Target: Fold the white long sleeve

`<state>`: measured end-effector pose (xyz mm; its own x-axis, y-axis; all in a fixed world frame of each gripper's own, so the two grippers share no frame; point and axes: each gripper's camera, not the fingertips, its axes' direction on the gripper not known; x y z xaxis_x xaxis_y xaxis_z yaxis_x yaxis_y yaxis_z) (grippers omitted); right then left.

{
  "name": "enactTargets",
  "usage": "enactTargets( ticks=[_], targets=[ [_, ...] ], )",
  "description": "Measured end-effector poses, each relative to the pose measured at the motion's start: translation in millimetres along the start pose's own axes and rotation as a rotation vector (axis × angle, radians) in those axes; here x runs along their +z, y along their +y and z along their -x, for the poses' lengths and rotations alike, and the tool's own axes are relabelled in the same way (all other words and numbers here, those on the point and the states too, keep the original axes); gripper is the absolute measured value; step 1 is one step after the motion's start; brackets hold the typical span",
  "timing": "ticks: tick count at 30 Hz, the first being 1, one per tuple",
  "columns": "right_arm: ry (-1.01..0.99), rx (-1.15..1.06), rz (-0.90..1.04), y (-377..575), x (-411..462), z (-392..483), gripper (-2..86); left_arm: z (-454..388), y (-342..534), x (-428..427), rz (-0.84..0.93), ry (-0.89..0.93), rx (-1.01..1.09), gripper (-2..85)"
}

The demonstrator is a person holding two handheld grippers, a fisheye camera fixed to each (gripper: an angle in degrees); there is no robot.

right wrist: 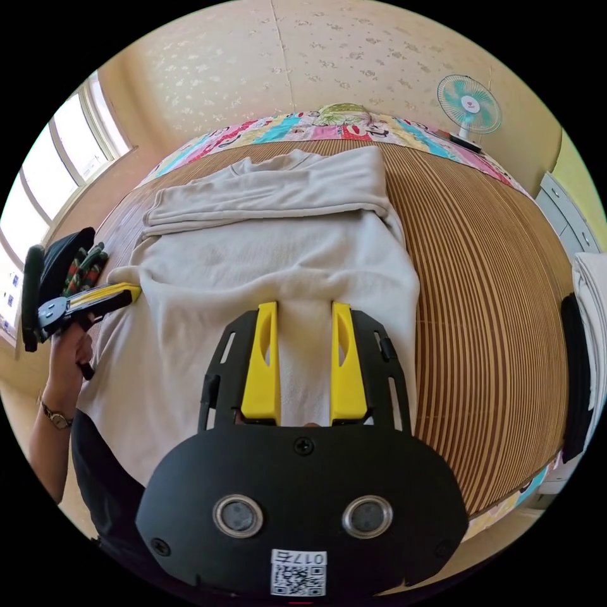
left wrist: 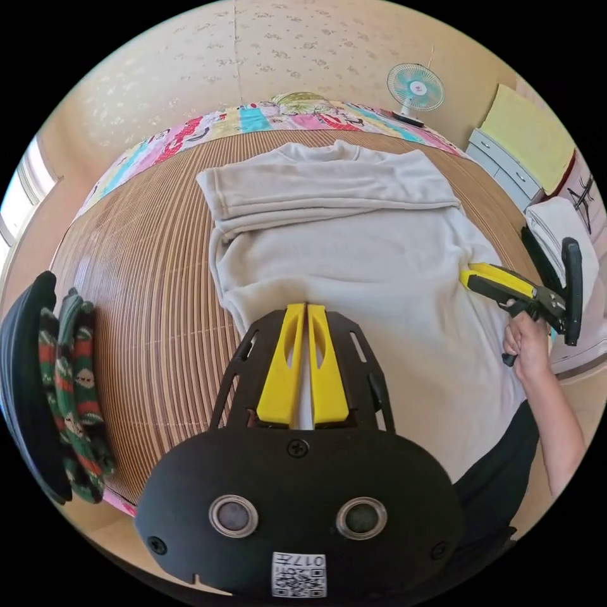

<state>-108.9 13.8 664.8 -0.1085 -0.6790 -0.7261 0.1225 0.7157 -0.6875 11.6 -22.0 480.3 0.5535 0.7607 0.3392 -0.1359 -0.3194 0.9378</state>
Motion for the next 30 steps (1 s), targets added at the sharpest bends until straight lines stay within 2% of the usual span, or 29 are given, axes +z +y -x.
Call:
enactTargets(
  ticks=[2,5,6,10,12,15,18,23,28,30],
  targets=[
    [-0.013,0.004,-0.009,2.5,0.0,-5.5,12.7,13.3,29.4,-20.6,-0.04,0.024,-0.038,0.1],
    [-0.022,0.007,-0.016,4.9,0.9,-11.8,12.6,41.1,108.9,-67.8,-0.204,0.043,-0.194,1.4],
    [-0.021,0.006,-0.017,5.4,1.0,-12.6,12.6,51.4,141.6,-81.5,-0.236,0.073,-0.251,4.5],
    [-0.025,0.008,-0.018,7.4,1.3,-21.1,12.6,71.8,217.3,-89.5,-0.138,0.174,-0.366,12.2],
    [-0.03,0.01,-0.018,8.1,0.9,-25.5,12.5,73.9,234.8,-97.2,-0.171,0.184,-0.365,11.2],
    [-0.038,0.009,-0.002,7.1,-2.2,-32.4,11.6,86.1,241.0,-96.4,-0.113,0.181,-0.404,6.6],
    [-0.043,0.097,0.022,18.2,-24.4,-50.9,8.0,105.5,246.8,-102.5,-0.071,0.289,-0.419,5.0],
    [-0.146,0.309,-0.136,126.1,-116.7,-112.2,11.8,146.7,280.1,-121.9,-0.142,0.569,-0.456,4.9],
    [-0.134,0.38,0.034,203.2,-117.3,-152.7,11.7,165.7,303.6,-126.6,-0.145,0.636,-0.47,4.8],
    [-0.147,0.348,-0.007,217.9,-123.4,-157.9,7.6,171.6,308.1,-126.6,-0.152,0.661,-0.49,4.8]
  ],
)
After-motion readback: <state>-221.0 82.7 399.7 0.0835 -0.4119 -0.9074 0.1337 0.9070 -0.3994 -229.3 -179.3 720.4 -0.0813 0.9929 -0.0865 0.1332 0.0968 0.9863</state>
